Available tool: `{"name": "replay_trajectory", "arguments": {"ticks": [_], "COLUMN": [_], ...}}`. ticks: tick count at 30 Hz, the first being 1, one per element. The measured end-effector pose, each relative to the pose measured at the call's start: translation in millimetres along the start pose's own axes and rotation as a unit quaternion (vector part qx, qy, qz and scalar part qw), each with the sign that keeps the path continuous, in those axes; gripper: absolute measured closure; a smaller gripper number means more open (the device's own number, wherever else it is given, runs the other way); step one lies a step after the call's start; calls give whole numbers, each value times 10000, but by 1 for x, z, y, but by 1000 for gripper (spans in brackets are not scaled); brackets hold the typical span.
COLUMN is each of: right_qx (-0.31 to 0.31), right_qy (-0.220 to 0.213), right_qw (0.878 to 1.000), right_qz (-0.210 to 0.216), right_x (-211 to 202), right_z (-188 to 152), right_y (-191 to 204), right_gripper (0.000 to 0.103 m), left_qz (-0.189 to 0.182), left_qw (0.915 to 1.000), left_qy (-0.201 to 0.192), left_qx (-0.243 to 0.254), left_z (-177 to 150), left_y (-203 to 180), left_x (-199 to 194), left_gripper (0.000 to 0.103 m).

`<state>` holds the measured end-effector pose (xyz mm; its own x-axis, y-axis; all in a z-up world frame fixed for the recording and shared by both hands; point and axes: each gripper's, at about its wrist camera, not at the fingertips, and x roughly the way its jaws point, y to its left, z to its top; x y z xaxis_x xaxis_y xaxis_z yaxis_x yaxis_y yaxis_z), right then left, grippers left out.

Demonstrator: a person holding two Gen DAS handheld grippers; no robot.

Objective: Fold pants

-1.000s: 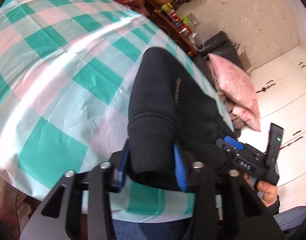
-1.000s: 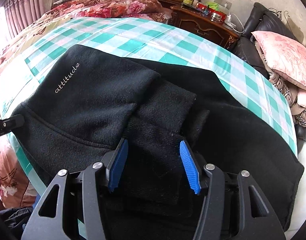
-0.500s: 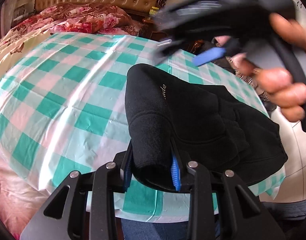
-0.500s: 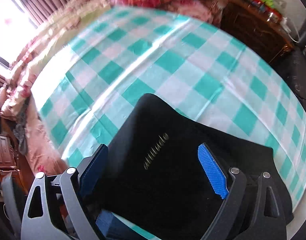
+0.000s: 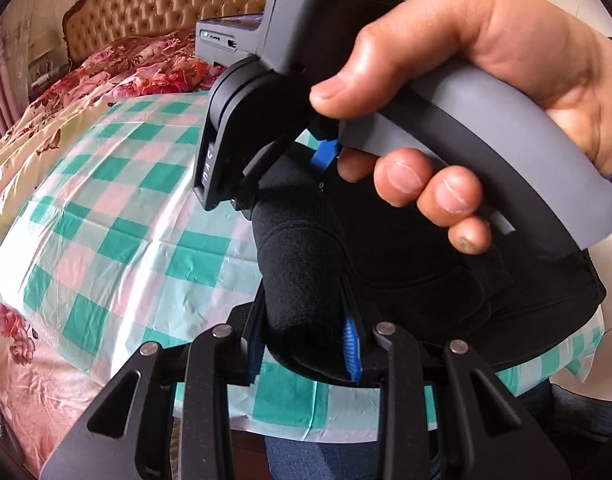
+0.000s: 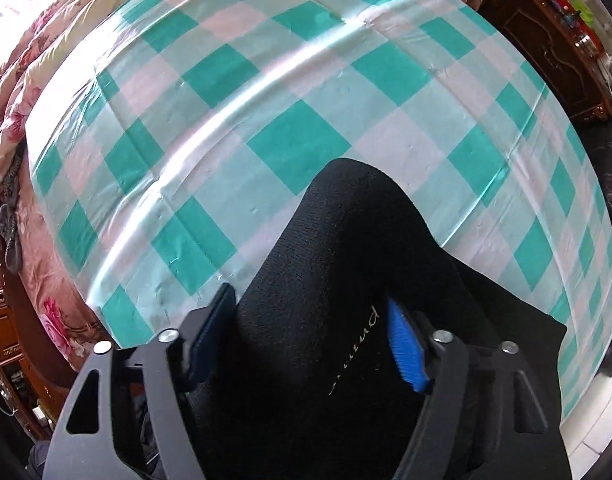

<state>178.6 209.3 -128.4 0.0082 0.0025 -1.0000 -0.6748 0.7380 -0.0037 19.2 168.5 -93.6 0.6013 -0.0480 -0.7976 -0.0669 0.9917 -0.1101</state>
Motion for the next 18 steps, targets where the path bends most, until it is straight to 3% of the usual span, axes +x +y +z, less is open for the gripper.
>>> {"name": "replay_trajectory", "arguments": {"ticks": [5,10,18], "right_qx": [-144,-124,333], "right_qy": [-136,-381,-1037], "right_qw": [9998,9990,9876], "right_qz": [18,210,1132], "right_x": [-10,-25,-66], "right_z": [-7,-20,-39], "right_y": [3,-6,-48], "right_gripper": [60,66,71], "left_qz": [45,84,207], "left_qw": [9999,9996,9948], "left_qy": [-75,-177,-632], "left_qx": [91,220,773], "left_z": [2,5,14], "left_y": [-10,-18,-55], "left_x": [-9,-17,-45], "left_gripper": [72,72,72]}}
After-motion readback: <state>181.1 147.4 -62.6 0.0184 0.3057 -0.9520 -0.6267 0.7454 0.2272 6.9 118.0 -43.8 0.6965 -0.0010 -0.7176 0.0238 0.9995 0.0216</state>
